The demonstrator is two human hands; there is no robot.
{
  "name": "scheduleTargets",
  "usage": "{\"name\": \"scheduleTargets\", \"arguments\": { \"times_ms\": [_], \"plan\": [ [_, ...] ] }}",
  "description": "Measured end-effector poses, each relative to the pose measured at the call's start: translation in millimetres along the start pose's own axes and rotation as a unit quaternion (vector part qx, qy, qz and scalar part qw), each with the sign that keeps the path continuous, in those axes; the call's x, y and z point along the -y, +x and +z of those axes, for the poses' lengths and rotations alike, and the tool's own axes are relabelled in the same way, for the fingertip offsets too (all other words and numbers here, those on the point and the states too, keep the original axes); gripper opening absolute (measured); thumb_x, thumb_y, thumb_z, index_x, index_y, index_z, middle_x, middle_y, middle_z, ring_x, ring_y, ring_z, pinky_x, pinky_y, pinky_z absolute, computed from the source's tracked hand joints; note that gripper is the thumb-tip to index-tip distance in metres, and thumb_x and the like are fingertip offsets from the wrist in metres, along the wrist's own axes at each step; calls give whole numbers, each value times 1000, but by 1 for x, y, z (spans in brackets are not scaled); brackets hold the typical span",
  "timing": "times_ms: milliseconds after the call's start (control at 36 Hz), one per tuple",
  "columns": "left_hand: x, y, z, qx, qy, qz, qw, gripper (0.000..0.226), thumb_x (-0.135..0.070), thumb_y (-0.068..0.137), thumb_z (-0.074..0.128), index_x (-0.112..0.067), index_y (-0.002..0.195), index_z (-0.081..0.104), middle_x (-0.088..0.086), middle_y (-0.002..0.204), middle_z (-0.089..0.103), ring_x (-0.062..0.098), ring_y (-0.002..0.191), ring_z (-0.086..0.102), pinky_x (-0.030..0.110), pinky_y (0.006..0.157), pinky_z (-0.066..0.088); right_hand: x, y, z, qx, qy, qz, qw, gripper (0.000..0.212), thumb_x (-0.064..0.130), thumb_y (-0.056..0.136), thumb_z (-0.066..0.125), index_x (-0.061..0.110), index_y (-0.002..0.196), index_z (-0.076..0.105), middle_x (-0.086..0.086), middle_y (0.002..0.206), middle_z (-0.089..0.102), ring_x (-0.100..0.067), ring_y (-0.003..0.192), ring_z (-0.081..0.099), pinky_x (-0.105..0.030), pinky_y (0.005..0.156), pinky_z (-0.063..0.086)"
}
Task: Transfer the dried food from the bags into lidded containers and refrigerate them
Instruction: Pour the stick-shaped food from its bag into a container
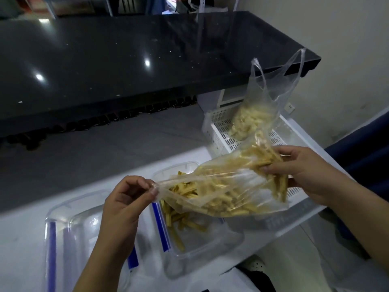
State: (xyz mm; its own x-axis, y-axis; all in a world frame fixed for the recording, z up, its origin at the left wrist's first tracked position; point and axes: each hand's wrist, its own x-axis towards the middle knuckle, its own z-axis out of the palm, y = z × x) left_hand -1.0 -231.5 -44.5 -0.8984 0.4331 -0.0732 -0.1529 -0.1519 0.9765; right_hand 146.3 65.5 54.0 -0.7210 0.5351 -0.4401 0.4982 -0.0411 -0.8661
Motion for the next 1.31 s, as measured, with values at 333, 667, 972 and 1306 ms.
{"name": "scheduleTargets", "arguments": {
  "times_ms": [333,667,972,1306],
  "plan": [
    [11,-2,-1,-18,-3,-2,1000,12,-21,70,77,-20,76,67,6,86,73,18,84,71,22,73,58,7,-6,6,78,11,-20,997,44,22,58,86,17,100,79,-13,94,75,-27,76,68,-36,62,55],
    [9,-4,-3,4,24,13,1000,13,-13,73,75,-24,74,68,1,83,73,13,84,72,15,74,55,12,-5,0,121,62,-21,991,47,21,62,90,17,107,78,-12,104,75,-25,87,73,-37,70,61],
    [21,-9,-4,27,64,7,998,17,-3,78,75,-19,75,69,7,83,72,17,84,72,18,75,56,17,0,11,146,69,-33,986,46,20,64,90,14,107,77,-12,105,75,-24,85,72,-37,66,60],
    [28,-8,-7,-21,41,13,999,32,14,81,69,-16,70,67,7,79,72,12,82,72,16,72,56,18,-1,19,93,-17,-72,993,38,24,67,90,18,103,79,-12,100,76,-31,86,74,-42,70,63]
  ]
}}
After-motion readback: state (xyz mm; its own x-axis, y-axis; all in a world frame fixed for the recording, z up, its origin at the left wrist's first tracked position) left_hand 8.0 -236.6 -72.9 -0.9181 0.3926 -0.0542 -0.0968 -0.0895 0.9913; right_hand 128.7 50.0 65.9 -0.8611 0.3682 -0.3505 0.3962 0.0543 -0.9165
